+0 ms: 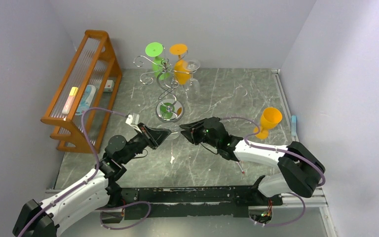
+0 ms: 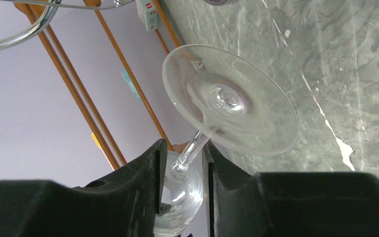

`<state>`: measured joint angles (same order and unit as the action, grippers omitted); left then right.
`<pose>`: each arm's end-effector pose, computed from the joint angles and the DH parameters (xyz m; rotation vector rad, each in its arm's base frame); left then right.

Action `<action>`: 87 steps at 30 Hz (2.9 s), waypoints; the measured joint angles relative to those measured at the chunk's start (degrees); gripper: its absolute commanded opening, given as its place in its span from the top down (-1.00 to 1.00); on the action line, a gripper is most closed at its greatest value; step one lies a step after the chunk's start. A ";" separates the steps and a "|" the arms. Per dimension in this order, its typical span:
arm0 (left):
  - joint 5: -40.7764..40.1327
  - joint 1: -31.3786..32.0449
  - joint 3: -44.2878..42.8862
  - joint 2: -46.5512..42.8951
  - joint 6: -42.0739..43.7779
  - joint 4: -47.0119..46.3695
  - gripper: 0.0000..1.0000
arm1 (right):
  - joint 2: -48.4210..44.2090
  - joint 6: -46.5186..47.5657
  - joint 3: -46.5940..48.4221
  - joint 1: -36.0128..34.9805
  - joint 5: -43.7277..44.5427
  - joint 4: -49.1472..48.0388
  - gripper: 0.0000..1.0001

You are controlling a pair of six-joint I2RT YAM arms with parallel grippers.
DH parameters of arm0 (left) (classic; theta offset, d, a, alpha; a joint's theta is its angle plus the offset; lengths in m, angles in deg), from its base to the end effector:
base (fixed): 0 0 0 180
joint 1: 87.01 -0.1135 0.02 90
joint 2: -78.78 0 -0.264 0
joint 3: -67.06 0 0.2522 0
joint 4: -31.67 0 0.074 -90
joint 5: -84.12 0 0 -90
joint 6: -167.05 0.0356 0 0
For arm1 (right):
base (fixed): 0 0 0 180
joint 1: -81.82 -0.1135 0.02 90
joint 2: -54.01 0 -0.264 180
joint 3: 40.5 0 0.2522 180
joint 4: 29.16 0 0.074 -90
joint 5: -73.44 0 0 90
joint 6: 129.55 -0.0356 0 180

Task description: Place the wine glass upside down on the wine glass rack

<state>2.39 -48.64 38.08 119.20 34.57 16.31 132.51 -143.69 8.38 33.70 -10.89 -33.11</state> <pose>0.1342 -0.1128 0.2421 0.0677 1.6334 -1.2216 0.1930 0.2100 0.2001 1.1955 2.0879 1.4397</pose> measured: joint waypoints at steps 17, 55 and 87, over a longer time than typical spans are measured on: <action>1.62 0.00 1.05 1.53 -0.68 -2.47 0.40 | 2.21 -5.35 -0.22 0.42 0.79 -6.12 1.00; 5.25 0.26 -17.38 -1.51 -1.46 20.11 -0.74 | -22.97 70.27 -5.44 6.14 -21.09 -14.03 1.00; 14.91 0.04 -18.69 7.78 -31.04 5.14 -0.59 | -16.70 103.27 1.84 6.12 -41.59 -16.52 1.00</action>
<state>17.30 -48.59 19.39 126.98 3.53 21.45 115.81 -40.41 10.21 39.82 -52.48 -49.63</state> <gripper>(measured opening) 0.830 0.057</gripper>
